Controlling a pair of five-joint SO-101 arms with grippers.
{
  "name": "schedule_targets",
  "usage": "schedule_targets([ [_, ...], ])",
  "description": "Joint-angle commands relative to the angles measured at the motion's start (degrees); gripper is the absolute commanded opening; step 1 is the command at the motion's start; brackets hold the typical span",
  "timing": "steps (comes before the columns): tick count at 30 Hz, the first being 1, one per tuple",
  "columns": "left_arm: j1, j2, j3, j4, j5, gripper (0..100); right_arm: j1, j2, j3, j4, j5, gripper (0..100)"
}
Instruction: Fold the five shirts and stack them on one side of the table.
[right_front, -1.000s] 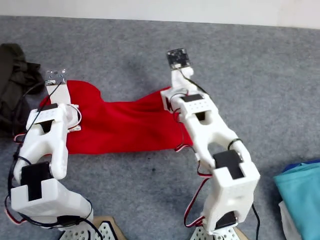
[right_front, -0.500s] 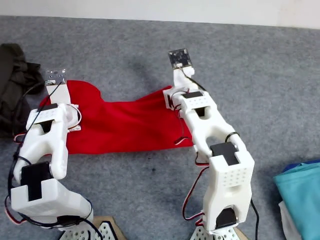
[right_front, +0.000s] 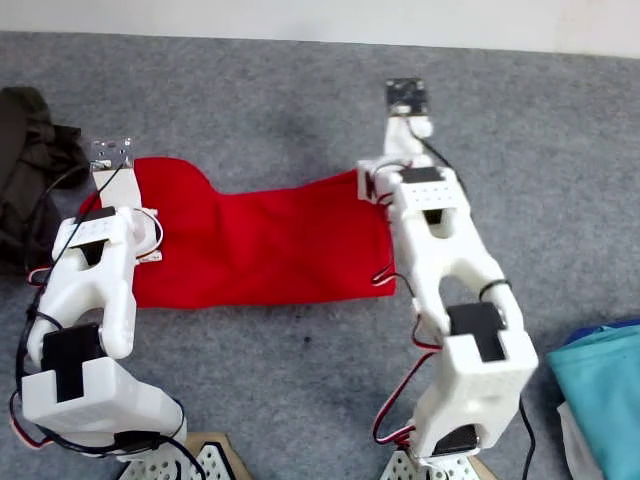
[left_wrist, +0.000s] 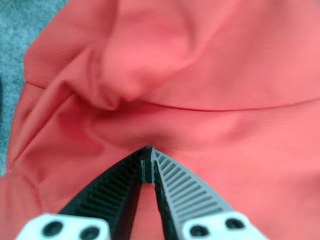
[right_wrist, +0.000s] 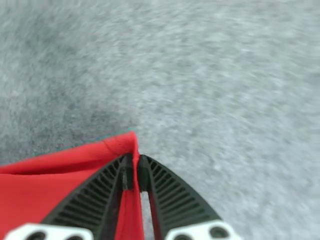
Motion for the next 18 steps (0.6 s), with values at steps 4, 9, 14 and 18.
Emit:
schedule_targets([
  [4,-0.48,-2.42,-1.1,-0.79,-0.44,1,3.03,-7.25,-2.42,7.87,-2.2,0.8],
  [9,-0.48,-2.42,-1.1,-0.79,-0.44,1,1.36,-5.76,-2.24,12.18,-4.13,1.2],
  [14,-0.57,-2.42,-1.1,-0.79,-0.44,1,-1.98,-7.08,1.01,11.91,0.09,10.7],
  [18,-0.66,-2.42,-1.19,-0.79,-0.44,1,-1.98,-9.36,3.38,9.1,0.53,15.6],
])
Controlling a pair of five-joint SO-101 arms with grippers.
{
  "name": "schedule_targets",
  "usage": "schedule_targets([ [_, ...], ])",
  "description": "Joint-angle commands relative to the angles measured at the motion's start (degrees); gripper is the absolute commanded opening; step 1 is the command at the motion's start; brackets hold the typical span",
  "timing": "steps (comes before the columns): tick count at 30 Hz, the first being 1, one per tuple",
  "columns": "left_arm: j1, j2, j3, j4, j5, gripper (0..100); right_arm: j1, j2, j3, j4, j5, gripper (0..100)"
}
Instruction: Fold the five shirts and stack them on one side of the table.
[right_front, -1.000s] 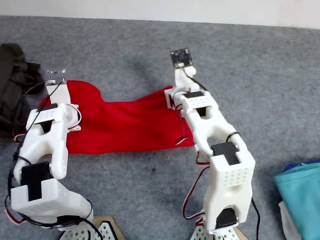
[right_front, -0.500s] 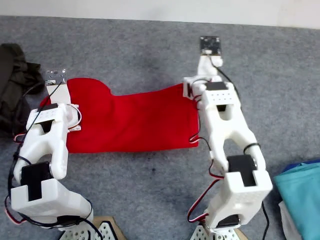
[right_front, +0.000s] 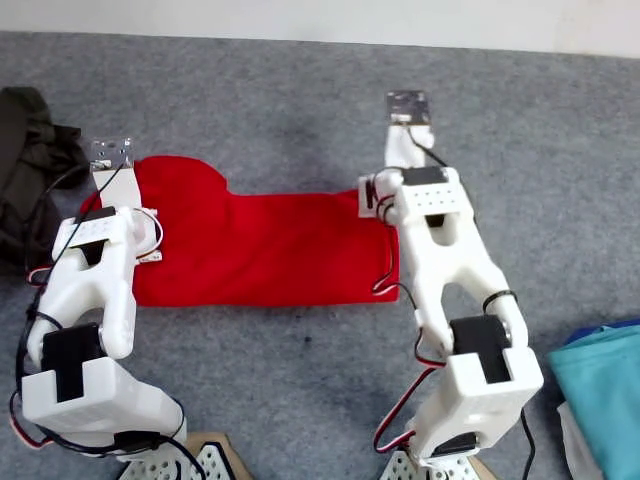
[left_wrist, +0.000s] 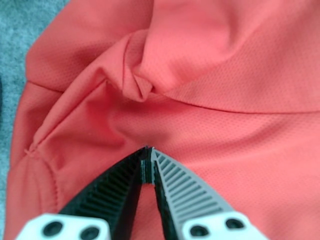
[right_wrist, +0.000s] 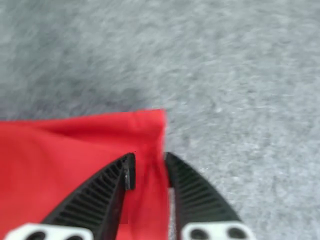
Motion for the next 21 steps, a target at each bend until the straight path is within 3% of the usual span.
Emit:
schedule_targets([
  [1,-0.84,-2.51,-1.19,-0.79,-0.35,1,0.22,-5.41,1.19,-2.15,0.88,15.6],
  [9,-7.43,-3.21,-1.36,-0.44,7.91,1,3.56,-10.59,4.0,-2.07,-2.99,15.6],
  [13,-8.22,-3.12,-3.56,-0.35,10.9,1,1.45,-11.03,7.43,-4.35,-2.2,15.6],
  [21,-8.22,-3.12,-9.1,12.84,10.99,14,0.13,-11.03,11.12,-9.45,-0.7,15.6],
])
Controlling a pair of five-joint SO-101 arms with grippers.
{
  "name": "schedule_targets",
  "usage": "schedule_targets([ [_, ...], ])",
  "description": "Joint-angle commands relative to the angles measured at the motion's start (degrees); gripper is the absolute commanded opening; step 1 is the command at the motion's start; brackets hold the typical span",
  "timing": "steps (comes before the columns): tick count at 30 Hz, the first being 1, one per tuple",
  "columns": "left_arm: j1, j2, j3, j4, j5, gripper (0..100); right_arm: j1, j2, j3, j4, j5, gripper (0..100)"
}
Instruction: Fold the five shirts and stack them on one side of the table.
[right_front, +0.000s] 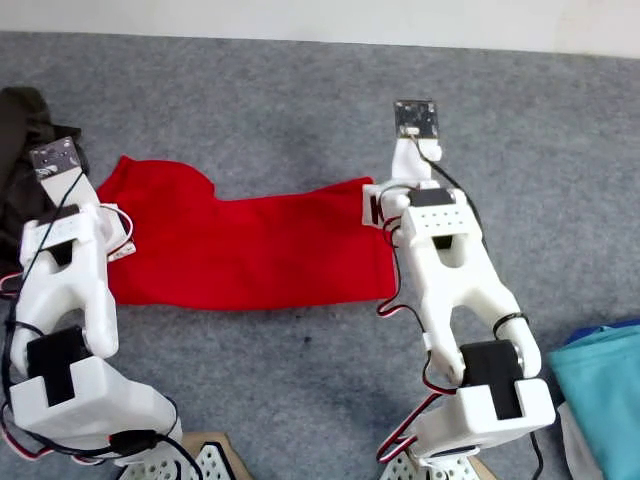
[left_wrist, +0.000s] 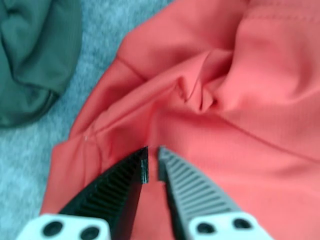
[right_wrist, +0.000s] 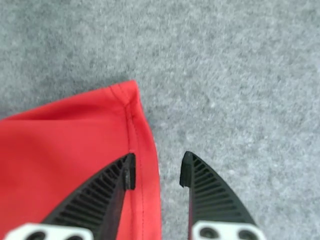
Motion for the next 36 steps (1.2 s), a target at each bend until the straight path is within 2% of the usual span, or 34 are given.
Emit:
schedule_targets([
  [1,-0.92,-3.12,-5.14,6.68,0.62,15,-0.48,-3.3,-0.31,-1.36,0.7,15.6],
  [7,-3.03,-3.12,-17.1,14.42,0.62,16,-0.48,-3.3,-0.13,-1.36,0.7,15.6],
  [12,-1.98,-2.42,-28.44,21.27,0.53,16,-1.01,-3.3,-0.04,-1.27,0.7,15.6],
  [18,0.75,-0.66,-31.43,21.71,0.62,16,-1.98,-3.21,0.04,-1.27,0.7,15.6],
  [22,2.59,8.31,-38.11,20.57,0.7,16,-1.98,-3.21,0.04,-1.27,0.7,15.6],
  [27,4.0,23.6,-54.55,20.84,0.7,16,-1.98,-3.12,0.04,-1.27,0.7,15.6],
  [36,6.37,45.67,-83.3,28.4,0.62,16,-1.98,-3.12,0.04,-1.27,0.79,15.6],
])
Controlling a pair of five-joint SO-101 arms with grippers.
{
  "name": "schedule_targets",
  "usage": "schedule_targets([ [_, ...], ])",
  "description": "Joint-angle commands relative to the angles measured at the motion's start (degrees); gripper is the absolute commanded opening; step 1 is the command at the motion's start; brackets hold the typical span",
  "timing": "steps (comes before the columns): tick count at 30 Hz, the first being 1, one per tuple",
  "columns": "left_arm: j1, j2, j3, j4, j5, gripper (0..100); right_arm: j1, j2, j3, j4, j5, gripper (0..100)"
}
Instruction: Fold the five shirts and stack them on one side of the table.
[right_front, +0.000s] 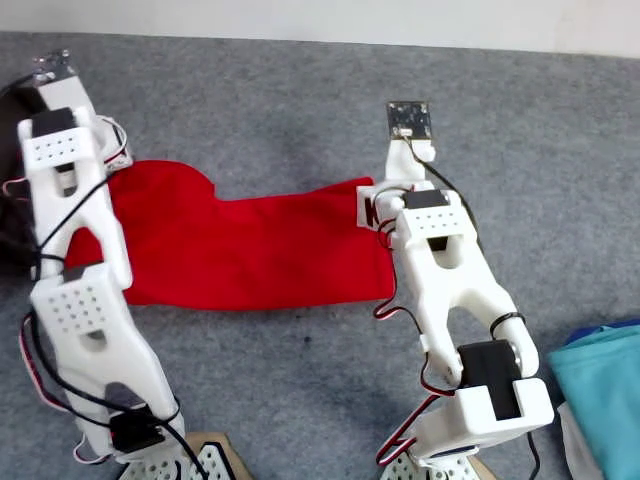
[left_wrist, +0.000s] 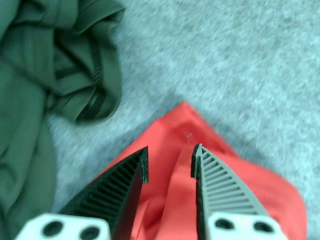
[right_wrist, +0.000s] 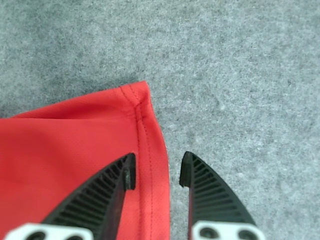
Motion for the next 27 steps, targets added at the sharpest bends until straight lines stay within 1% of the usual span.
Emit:
schedule_targets([
  [1,1.89,5.49,-11.91,3.43,0.26,16,-0.48,-3.12,-0.31,-0.92,0.7,15.6],
  [7,1.36,15.78,-24.13,8.44,0.26,16,-0.48,-3.3,2.24,-3.74,0.7,15.6],
  [13,1.45,20.62,-34.77,13.01,0.26,16,-0.48,-3.3,2.33,-3.82,0.7,15.6],
  [17,1.63,23.08,-37.67,13.98,0.26,16,-0.48,-3.3,2.33,-3.82,0.7,15.6],
  [22,1.63,25.01,-37.85,14.15,0.26,16,-0.48,-3.3,2.33,-3.82,0.7,15.6],
  [25,2.77,24.92,-38.02,17.14,0.26,16,-0.48,-3.3,2.33,-3.82,0.7,15.6],
  [27,3.82,24.92,-40.75,20.57,0.26,16,-0.48,-3.3,2.33,-3.82,0.7,15.6],
])
